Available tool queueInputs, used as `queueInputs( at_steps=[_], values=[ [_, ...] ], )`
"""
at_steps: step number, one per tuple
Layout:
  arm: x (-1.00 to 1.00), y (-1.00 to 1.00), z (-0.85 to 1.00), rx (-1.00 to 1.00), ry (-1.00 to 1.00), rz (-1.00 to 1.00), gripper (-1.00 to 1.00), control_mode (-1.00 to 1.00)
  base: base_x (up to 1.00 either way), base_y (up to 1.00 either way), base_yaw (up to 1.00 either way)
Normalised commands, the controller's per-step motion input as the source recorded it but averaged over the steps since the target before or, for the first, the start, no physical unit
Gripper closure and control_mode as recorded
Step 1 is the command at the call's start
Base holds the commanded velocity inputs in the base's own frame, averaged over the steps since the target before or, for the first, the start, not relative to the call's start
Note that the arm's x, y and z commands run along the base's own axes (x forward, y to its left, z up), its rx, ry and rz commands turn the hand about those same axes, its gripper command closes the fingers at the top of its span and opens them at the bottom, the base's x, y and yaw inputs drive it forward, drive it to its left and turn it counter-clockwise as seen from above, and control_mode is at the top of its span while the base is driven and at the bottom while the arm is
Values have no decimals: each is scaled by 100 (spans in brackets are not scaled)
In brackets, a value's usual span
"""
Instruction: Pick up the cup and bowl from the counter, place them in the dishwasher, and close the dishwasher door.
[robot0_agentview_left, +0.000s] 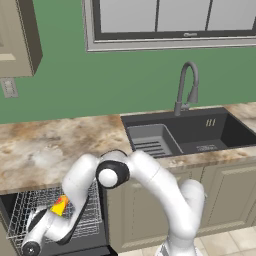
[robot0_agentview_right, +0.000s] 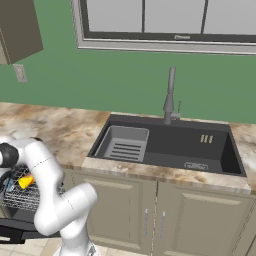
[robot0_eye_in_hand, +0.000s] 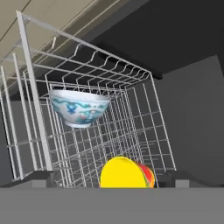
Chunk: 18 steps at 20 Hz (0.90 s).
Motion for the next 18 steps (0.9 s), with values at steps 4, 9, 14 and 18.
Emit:
queueInputs(
  at_steps=[4,9,14,18],
  values=[
    [0,-54,3,10,-3,0,-100,-100,0,0,0],
    [0,-48,14,14,-3,0,-100,-100,0,0,0],
    [-14,-8,35,15,-3,0,-100,-100,0,0,0],
    [-42,26,48,12,-1,0,-100,-100,0,0,0]
  ],
)
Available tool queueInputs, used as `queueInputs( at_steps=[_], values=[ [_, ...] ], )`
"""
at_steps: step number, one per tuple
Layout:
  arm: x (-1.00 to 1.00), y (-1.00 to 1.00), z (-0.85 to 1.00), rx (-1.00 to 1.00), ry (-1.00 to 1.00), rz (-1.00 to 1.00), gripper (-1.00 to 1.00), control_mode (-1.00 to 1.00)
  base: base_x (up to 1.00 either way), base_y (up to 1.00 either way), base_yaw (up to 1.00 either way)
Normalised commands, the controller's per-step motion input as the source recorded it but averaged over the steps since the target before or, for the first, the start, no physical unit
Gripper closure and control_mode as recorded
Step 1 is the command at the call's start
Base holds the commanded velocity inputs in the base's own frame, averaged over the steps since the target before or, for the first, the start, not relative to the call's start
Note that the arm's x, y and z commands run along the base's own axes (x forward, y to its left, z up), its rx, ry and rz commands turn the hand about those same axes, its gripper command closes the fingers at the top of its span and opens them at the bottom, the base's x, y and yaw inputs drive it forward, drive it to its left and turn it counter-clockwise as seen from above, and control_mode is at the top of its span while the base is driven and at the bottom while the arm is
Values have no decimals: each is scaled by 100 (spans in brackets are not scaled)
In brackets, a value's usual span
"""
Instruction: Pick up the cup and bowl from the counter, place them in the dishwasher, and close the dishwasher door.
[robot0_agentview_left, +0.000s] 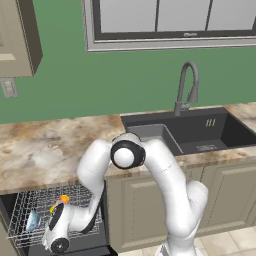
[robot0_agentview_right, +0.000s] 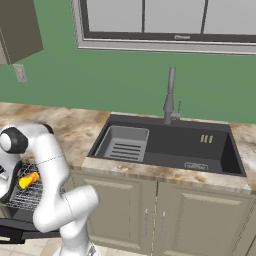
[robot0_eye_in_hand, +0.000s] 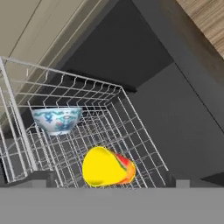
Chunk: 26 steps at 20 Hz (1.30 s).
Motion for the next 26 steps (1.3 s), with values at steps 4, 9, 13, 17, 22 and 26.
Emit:
queueInputs(
  at_steps=[4,9,13,17,22,26],
  values=[
    [-56,41,48,9,0,0,-100,-100,0,0,0],
    [-54,9,56,11,0,0,-100,-100,0,0,0],
    [-58,-4,51,10,0,0,-100,-100,0,0,0],
    [-65,-30,52,0,0,-1,-100,-100,0,0,0],
    [-63,-32,60,0,0,-1,-100,-100,0,0,0],
    [-56,-18,42,0,0,0,-100,-100,0,0,0]
  ],
)
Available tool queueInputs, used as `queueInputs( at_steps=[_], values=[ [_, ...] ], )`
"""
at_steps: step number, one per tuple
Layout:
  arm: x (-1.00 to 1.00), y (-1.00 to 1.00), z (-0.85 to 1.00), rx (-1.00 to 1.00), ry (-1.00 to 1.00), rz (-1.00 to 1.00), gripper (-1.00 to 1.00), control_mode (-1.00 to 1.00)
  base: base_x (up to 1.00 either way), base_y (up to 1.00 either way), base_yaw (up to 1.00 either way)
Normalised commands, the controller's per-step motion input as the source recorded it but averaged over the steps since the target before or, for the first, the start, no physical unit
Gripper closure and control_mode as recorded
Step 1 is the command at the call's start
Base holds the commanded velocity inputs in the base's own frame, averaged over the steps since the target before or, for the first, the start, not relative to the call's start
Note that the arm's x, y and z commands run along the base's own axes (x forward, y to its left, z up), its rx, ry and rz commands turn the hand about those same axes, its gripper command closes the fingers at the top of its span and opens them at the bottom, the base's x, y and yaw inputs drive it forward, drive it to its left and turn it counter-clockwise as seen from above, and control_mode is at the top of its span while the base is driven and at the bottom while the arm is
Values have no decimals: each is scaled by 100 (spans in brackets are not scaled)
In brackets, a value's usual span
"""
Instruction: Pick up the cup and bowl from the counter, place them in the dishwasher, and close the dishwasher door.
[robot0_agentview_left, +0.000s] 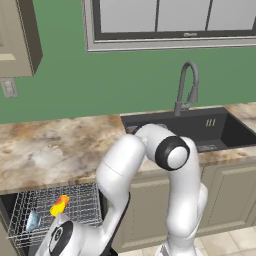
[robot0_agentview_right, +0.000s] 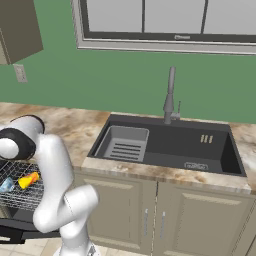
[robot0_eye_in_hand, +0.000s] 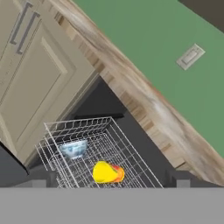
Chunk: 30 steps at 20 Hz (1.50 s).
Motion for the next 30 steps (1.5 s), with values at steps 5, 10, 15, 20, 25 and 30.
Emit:
queueInputs(
  at_steps=[5,10,15,20,25,30],
  values=[
    [-50,-4,7,-8,-1,0,-100,-100,0,0,0],
    [-55,0,-5,-27,-8,0,-100,-100,0,0,0],
    [-46,0,-29,-32,-8,-1,-100,-100,0,0,0],
    [-49,5,-48,-34,-15,-1,-100,-100,0,0,0],
    [-45,9,-53,-30,-23,0,-100,-100,0,0,0],
    [-49,10,-43,-27,-33,0,-100,-100,0,0,0]
  ],
)
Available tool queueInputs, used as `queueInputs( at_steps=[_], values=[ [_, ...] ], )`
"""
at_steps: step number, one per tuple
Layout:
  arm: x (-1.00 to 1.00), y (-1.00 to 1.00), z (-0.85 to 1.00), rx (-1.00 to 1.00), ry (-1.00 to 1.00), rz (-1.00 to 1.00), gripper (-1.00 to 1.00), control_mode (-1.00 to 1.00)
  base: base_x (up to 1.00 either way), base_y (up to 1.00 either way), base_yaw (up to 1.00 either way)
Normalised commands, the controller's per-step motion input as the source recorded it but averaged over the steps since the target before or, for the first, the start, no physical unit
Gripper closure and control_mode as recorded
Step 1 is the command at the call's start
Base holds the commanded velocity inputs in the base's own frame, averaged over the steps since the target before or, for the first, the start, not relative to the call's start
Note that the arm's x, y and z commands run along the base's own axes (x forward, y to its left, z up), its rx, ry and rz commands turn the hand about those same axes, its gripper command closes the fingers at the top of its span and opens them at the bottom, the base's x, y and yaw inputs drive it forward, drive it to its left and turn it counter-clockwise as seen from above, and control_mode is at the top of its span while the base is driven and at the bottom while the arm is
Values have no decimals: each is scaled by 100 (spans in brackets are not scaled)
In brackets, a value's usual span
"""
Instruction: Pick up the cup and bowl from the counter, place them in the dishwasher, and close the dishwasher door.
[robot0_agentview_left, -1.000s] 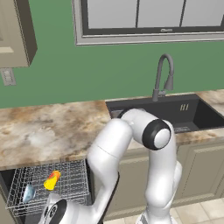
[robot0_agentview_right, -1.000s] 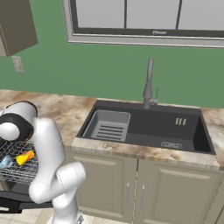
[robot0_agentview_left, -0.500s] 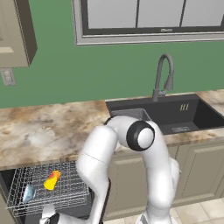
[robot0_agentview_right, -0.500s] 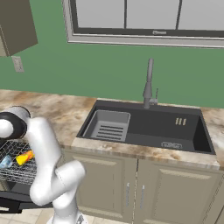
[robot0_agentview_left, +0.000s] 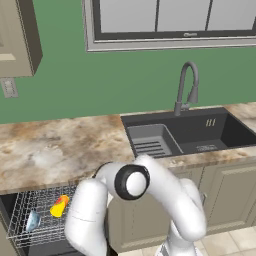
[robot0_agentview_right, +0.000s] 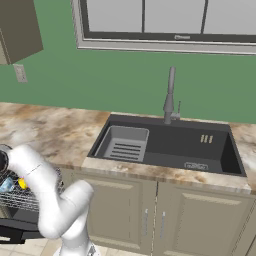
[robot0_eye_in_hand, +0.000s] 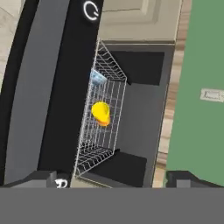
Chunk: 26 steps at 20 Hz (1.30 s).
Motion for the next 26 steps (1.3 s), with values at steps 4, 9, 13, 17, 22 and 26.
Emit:
queueInputs(
  at_steps=[4,9,13,17,22,26],
  values=[
    [-39,0,-28,-28,-38,0,-100,-100,0,0,0],
    [-38,0,-35,-18,-42,0,-100,-100,0,0,0],
    [-16,-5,-25,9,-41,0,-100,-100,0,0,0],
    [0,-19,-25,35,-37,0,-100,-100,0,0,0],
    [15,-6,-25,15,-24,0,-100,-100,0,0,0],
    [42,0,-27,2,-14,0,-100,-100,0,0,0]
  ],
)
